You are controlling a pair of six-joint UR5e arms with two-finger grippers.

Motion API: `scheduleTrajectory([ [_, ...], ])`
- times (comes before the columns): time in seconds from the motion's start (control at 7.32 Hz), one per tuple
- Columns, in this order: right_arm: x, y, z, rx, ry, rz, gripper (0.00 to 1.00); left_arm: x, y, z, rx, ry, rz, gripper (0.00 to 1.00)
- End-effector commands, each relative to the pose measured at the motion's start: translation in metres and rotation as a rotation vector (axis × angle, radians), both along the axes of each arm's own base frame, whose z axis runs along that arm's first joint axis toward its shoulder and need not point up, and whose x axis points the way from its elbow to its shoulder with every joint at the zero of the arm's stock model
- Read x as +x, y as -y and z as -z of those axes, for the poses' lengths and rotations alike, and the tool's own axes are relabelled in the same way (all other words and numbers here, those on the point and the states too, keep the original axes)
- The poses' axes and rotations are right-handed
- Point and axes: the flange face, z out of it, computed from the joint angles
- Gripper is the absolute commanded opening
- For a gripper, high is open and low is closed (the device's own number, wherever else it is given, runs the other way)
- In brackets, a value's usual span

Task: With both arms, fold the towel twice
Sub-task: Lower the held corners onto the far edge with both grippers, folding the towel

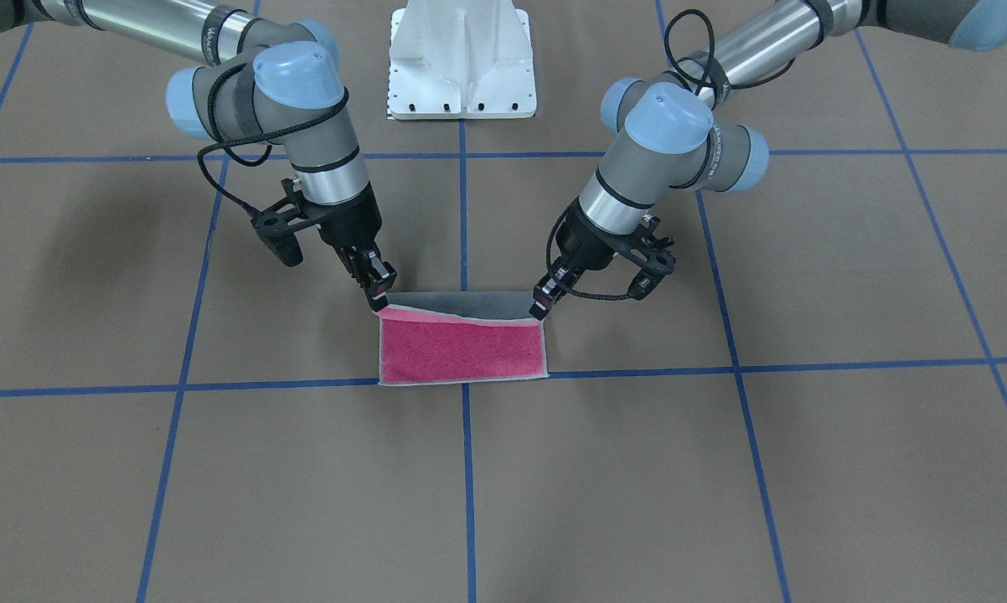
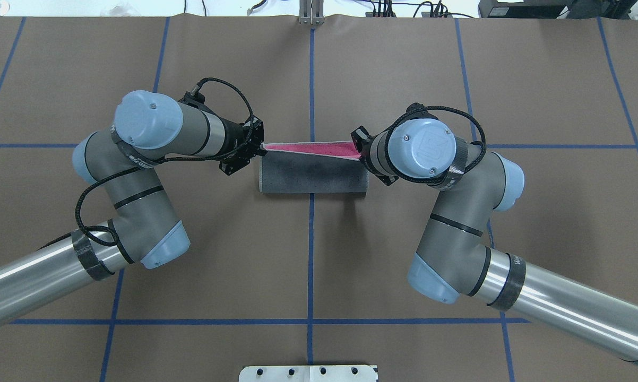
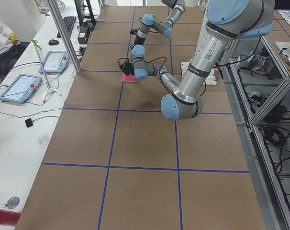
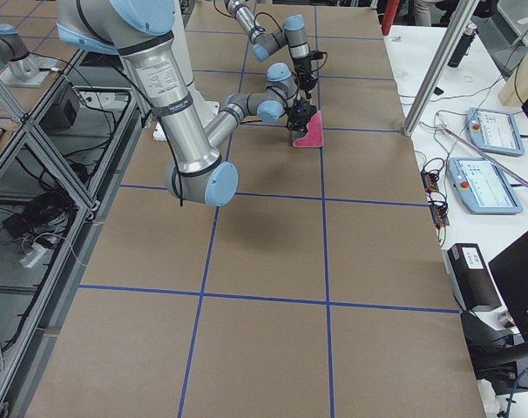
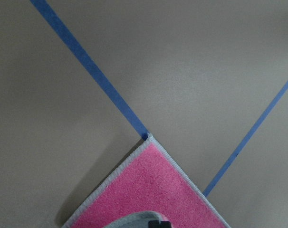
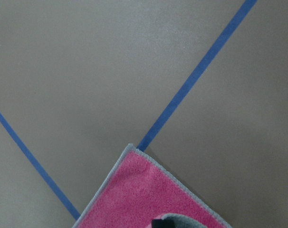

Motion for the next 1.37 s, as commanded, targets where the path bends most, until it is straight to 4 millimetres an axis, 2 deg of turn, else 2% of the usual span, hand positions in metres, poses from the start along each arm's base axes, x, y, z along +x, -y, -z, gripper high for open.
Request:
scheduleTrajectory([
  [0.0,-0.004,0.004,-0.004,-0.005,-0.011,-0.001,0.00,0.007,0.010,-0.002,-0.009,0.012,0.005,0.00],
  [0.68,-0.001,0.012,-0.003,-0.001,-0.015,-0.009,0.00,0.007,0.026,-0.004,-0.020,0.024,0.023,0.00],
  [0.96,-0.014,0.021,-0.004,-0.005,-0.020,-0.008,0.00,0.015,0.033,-0.006,-0.027,0.035,0.024,0.00],
  [1.23,-0.018,0.023,-0.007,0.003,-0.007,-0.009,0.00,0.017,0.035,-0.012,-0.033,0.041,0.024,0.00],
])
